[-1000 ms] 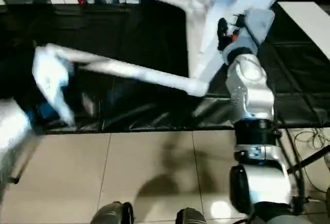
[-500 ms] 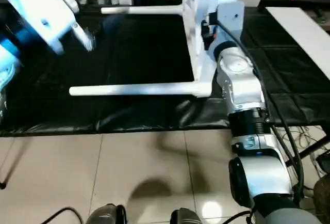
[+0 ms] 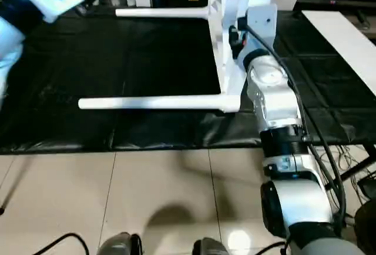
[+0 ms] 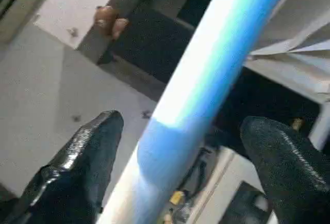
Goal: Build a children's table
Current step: Flip table
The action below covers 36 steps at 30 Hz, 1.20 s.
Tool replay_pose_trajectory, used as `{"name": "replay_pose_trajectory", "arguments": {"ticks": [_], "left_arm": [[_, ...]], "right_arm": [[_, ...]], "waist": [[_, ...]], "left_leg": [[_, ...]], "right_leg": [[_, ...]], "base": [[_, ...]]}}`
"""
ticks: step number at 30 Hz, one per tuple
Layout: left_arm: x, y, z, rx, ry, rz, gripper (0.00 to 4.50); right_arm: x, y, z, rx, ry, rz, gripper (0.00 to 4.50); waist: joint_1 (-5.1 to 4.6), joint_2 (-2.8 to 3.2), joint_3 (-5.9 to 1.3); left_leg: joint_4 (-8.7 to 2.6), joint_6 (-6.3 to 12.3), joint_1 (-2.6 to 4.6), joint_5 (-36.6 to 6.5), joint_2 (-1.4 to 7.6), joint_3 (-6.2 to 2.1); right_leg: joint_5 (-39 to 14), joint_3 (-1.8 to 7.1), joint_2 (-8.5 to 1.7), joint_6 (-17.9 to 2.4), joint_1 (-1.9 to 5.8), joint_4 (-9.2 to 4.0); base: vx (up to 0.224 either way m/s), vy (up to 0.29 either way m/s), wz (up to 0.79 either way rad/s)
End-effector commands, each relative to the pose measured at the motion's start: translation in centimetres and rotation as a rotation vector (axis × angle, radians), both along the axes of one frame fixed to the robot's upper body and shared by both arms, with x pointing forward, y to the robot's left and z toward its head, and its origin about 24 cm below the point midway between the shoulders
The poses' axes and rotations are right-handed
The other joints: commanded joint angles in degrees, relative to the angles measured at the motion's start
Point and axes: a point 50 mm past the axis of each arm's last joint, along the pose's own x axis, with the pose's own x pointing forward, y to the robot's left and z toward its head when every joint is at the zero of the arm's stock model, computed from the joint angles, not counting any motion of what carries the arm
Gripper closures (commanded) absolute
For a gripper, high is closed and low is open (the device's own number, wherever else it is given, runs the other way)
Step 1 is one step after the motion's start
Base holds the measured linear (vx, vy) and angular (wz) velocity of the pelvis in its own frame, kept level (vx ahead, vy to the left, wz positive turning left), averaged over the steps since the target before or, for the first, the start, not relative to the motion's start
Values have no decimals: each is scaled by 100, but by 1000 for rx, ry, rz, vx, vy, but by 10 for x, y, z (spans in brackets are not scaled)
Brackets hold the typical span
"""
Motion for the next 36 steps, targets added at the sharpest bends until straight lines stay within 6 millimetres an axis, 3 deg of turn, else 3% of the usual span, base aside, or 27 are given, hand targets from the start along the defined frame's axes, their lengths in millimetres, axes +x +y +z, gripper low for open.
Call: {"name": "replay_pose_trajectory", "arguments": {"ticks": [1, 2, 6, 16, 23, 27, 31, 34, 36], "left_arm": [[3, -5, 5, 26, -32, -1, 74], [4, -6, 5, 31, -29, 0, 84], [9, -6, 4, 26, -39, 14, 117], [14, -8, 4, -1, -54, 8, 190], [15, -7, 2, -103, -1, -24, 219], [21, 10, -1, -292, 58, -13, 221], [24, 24, -13, -459, 137, -5, 222], [24, 28, -33, -545, 217, -6, 223], [23, 27, -54, -613, 281, 3, 223]], "right_arm": [[-3, 3, -13, -54, 49, 7, 253], [-3, 3, -14, -54, 49, 8, 253], [-6, 4, -15, -52, 48, 12, 253], [-8, 3, -14, -75, 43, 17, 253], [-1, -7, 12, -210, -7, 60, 253], [6, -13, 61, -390, -80, 173, 253], [8, -17, 112, -530, -126, 238, 253], [8, -16, 140, -636, -135, 290, 253], [6, -11, 165, -655, -170, 311, 253]], "waist": [[3, -18, -586], [7, 14, -586], [15, 47, -595], [16, 35, -602], [18, 10, -594], [-3, -71, -596], [-6, -73, -583], [-40, -119, -546], [-57, -102, -514]], "left_leg": [[-300, -134, 144, -345, 196, -98], [-296, -115, 143, -344, 192, -99], [-299, -158, 162, -439, 207, -104], [-302, -204, 170, -537, 215, -114], [-292, -155, 170, -587, 208, -100], [-250, 90, 124, -510, 171, -72], [-216, 302, 111, -438, 183, -54], [-203, 393, 90, -550, 198, -56], [-202, 362, 96, -755, 221, -62]], "right_leg": [[225, 268, -362, -1190, 349, -307], [260, 268, -360, -1205, 348, -319], [210, 263, -369, -1269, 350, -311], [120, 263, -377, -1284, 357, -321], [37, 264, -373, -1353, 364, -333], [-84, 261, -373, -1456, 396, -345], [-242, 248, -373, -1523, 358, -348], [-507, 231, -370, -1523, 334, -359], [-850, 228, -378, -1477, 296, -396]], "base": [[0, 0, 0], [0, 0, 0], [0, 0, 0], [0, 0, 0], [0, 0, 0], [0, 0, 0], [0, 0, 0], [0, 0, 0], [0, 0, 0]]}}
